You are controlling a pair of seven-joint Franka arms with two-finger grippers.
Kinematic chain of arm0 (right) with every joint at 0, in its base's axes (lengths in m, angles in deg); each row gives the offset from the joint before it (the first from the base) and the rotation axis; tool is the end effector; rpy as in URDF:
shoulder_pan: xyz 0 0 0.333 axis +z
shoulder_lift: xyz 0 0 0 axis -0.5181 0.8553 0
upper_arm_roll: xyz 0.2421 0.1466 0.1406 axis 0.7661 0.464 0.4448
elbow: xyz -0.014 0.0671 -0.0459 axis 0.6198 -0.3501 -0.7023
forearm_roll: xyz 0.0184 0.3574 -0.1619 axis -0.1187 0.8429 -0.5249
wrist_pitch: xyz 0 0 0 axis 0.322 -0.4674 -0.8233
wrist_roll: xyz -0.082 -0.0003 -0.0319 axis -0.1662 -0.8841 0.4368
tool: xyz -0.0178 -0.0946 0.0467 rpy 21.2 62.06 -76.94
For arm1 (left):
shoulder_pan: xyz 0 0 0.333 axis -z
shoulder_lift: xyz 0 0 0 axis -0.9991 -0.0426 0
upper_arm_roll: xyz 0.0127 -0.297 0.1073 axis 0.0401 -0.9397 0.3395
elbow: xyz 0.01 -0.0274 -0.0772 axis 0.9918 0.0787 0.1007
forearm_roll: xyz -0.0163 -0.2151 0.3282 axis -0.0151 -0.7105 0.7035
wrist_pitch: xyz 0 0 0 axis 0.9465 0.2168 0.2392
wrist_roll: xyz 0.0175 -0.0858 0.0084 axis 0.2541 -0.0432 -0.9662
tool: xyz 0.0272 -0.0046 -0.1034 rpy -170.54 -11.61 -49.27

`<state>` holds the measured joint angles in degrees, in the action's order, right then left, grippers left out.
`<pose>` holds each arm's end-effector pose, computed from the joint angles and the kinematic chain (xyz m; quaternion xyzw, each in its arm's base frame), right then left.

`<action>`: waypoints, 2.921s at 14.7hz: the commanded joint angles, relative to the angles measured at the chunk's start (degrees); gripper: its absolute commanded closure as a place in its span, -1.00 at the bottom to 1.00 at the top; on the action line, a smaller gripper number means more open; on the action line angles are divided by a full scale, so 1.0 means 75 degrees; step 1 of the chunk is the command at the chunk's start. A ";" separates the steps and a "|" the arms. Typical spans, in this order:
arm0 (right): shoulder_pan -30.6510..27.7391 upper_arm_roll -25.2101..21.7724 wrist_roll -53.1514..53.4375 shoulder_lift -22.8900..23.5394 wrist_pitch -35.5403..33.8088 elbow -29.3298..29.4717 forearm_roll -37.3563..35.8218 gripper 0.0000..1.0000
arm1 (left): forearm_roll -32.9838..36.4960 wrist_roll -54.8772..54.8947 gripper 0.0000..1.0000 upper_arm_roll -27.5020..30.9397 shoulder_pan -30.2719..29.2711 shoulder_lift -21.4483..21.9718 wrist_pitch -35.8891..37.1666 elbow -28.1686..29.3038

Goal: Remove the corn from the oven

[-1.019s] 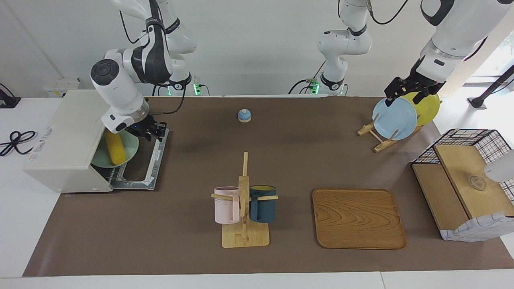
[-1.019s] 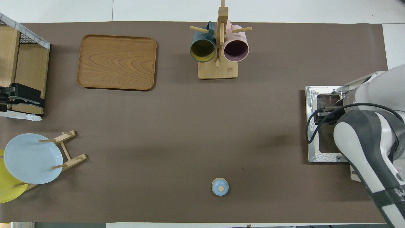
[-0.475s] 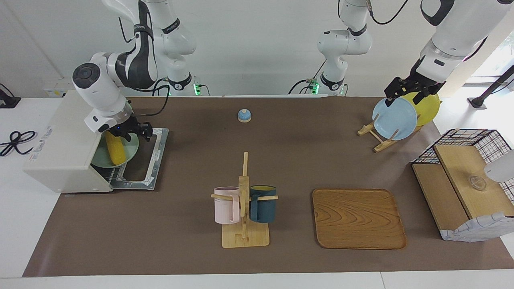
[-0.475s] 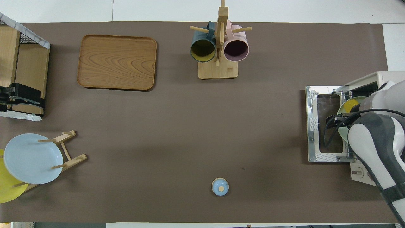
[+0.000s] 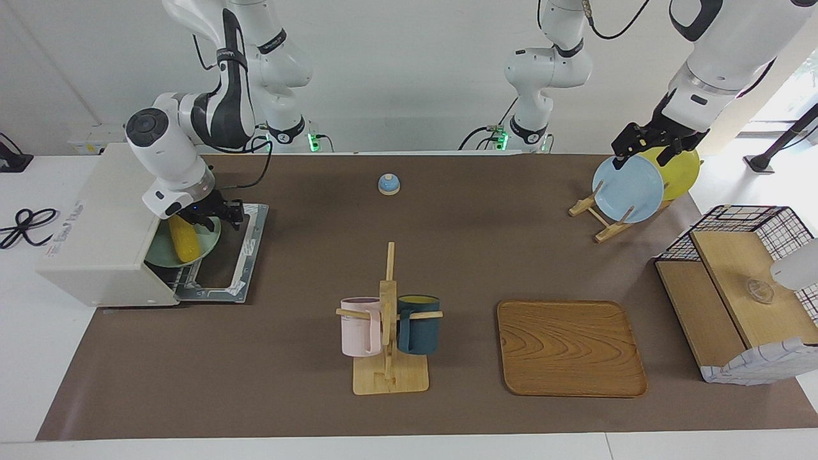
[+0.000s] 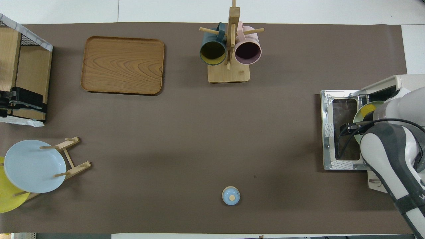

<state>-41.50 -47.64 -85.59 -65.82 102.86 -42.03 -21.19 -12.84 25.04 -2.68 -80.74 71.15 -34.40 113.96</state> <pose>0.5029 -0.0567 0.3778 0.9983 0.0261 -0.0518 0.0057 0.5364 -0.0338 0.6335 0.9992 0.0086 -0.0381 0.0094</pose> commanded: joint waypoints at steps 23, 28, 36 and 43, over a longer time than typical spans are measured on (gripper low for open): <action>0.2636 0.0134 0.1657 0.0403 -0.2125 0.2023 -0.1184 1.00 | 0.0048 0.0029 -1.00 -0.0052 -0.0077 0.0218 0.0018 0.0227; 0.4066 0.0169 0.3448 0.0859 -0.2395 0.2644 -0.1056 1.00 | 0.0048 0.0029 -1.00 -0.0052 -0.0077 0.0218 0.0042 0.0227; 0.5625 0.0181 0.5139 0.1784 -0.1259 0.2914 -0.0399 1.00 | 0.0059 0.0029 -1.00 -0.0052 -0.0077 0.0218 -0.0040 0.0227; 0.6401 0.0169 0.6534 0.2805 0.0019 0.2937 -0.0399 1.00 | 0.0059 0.0029 -1.00 -0.0052 -0.0077 0.0218 0.0030 0.0227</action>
<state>7.38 -46.19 -36.98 -46.11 102.22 -21.43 -24.72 -12.84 25.04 -2.68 -80.74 71.15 -34.37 113.96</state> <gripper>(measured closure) 0.974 0.000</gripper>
